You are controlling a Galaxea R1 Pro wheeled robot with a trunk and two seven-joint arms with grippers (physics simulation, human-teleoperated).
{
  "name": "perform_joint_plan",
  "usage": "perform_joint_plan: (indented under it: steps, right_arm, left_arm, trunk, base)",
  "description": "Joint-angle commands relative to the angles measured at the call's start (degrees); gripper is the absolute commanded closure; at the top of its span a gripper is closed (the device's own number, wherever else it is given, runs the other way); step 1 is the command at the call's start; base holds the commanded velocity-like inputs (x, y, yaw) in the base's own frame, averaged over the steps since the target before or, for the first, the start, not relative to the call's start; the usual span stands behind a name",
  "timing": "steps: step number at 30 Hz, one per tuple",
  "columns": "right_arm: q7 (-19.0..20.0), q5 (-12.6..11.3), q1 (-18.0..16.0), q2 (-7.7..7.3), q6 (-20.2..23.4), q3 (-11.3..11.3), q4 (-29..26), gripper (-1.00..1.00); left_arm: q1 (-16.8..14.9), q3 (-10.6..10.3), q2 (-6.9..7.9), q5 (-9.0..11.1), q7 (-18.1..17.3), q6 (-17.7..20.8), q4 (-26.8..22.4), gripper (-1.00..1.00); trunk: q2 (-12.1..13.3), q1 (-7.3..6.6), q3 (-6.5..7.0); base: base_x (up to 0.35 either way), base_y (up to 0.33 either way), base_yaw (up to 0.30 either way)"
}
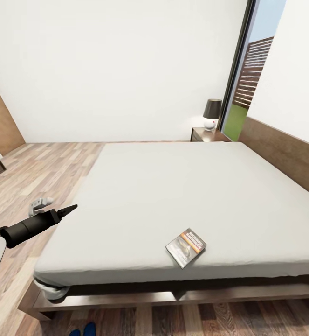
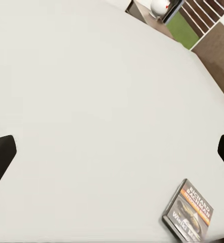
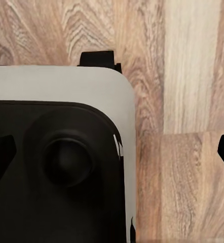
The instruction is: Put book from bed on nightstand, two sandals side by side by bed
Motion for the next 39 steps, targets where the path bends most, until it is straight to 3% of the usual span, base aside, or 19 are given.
perform_joint_plan:
  steps: [1,23,32,39]
  right_arm:
    - [0.16,0.46,-0.05,-0.03,-0.28,-0.48,0.1,-1.0]
    - [0.2,0.33,-0.05,-0.16,-0.28,-0.81,-1.44,-1.0]
    - [0.57,0.28,-0.05,-0.14,-0.22,-0.88,-6.11,-1.0]
    - [0.81,0.21,-0.1,-0.07,0.05,-0.82,-10.18,-1.0]
  left_arm:
    - [-0.05,0.08,-0.01,-0.01,-0.2,0.36,-0.01,-1.0]
    - [-0.06,-0.9,-0.65,-0.36,0.8,0.77,0.08,-1.0]
    - [-0.07,-3.26,-0.76,-0.41,6.56,2.65,0.08,-1.0]
    - [-0.07,-4.36,-0.75,-0.49,13.36,4.02,0.26,-1.0]
  trunk:
    - [-0.02,-0.02,-0.05]
    - [-0.02,-0.02,-0.09]
    - [-0.02,-0.02,-0.09]
    - [-0.02,-0.02,-0.09]
  base:
    - [-0.102,0.042,0.016]
    - [-0.03,0.012,0.005]
    - [-0.001,0.001,0.0]
    - [0.0,0.0,0.0]
